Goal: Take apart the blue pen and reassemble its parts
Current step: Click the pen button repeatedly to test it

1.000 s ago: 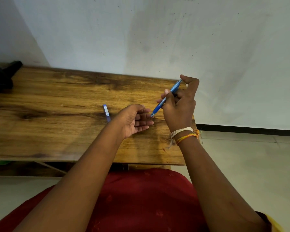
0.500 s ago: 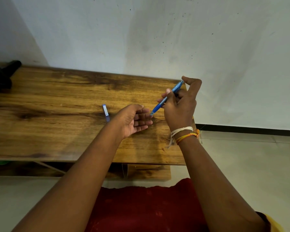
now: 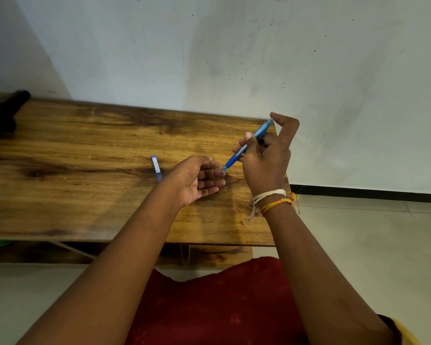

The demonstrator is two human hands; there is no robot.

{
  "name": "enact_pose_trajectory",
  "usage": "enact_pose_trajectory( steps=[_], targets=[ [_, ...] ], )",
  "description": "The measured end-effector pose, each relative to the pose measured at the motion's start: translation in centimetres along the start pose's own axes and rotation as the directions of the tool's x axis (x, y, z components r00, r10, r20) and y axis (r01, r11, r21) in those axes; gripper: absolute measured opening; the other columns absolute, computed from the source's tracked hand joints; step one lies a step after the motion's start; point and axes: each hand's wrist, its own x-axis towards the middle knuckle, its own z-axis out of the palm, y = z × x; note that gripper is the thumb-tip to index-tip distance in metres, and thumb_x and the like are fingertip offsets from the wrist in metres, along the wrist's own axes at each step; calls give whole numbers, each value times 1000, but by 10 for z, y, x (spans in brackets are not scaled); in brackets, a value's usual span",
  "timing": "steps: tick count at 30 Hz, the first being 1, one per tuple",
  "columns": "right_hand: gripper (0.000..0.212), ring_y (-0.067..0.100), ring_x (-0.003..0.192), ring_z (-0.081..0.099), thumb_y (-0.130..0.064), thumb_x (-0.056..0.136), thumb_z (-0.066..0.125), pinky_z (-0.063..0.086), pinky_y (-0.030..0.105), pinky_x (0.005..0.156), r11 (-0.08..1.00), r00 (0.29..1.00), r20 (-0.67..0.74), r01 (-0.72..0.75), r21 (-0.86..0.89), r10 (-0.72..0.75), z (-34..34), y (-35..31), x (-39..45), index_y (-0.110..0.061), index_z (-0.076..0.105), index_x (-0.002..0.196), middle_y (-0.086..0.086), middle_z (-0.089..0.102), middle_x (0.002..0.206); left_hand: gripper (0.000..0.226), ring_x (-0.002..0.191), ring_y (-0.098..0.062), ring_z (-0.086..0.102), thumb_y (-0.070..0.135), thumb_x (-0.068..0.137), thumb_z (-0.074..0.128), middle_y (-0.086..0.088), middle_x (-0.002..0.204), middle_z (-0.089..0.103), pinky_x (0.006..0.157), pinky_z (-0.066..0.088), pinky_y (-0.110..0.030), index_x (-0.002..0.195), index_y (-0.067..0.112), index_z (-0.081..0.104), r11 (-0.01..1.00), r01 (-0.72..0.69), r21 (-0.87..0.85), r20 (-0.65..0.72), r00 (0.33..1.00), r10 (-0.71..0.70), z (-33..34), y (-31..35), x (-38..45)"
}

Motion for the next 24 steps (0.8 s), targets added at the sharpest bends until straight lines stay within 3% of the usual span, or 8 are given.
enact_pose_trajectory(
  steps=[3, 9, 16, 24],
  targets=[
    [41, 13, 63, 71, 2, 93, 53, 59, 24, 61, 1000, 1000, 4, -3, -2, 3, 2, -1, -2, -13, 32, 126, 14, 69, 79, 26, 77, -22, 68, 23, 96, 45, -6, 77, 70, 78, 51, -32, 90, 9, 66, 1000, 0, 0, -2, 1000, 0, -1, 0, 0],
    [37, 20, 66, 72, 4, 93, 50, 62, 39, 65, 999, 999, 6, -45, -17, 45, 0, -5, 0, -10, 31, 122, 17, 68, 85, 26, 78, -22, 68, 22, 96, 45, -8, 81, 70, 79, 51, -33, 92, 8, 66, 1000, 1, 3, -10, 1000, -1, -2, 2, -2],
    [41, 17, 67, 72, 2, 94, 52, 61, 29, 64, 999, 1000, 5, -29, -16, 29, 0, -3, -1, -11, 32, 126, 17, 69, 86, 26, 76, -22, 68, 22, 96, 45, -4, 67, 71, 77, 52, -32, 91, 8, 66, 1000, -1, -9, -6, 1000, 1, -2, 1, -1],
    [38, 19, 63, 72, 4, 93, 51, 61, 35, 62, 997, 997, -33, -69, 43, 71, -4, 2, 4, -11, 32, 123, 17, 68, 83, 26, 74, -21, 68, 22, 95, 45, -4, 70, 70, 75, 52, -31, 91, 8, 66, 1000, -6, -11, -7, 1000, 5, 1, -1, 3]
  ],
)
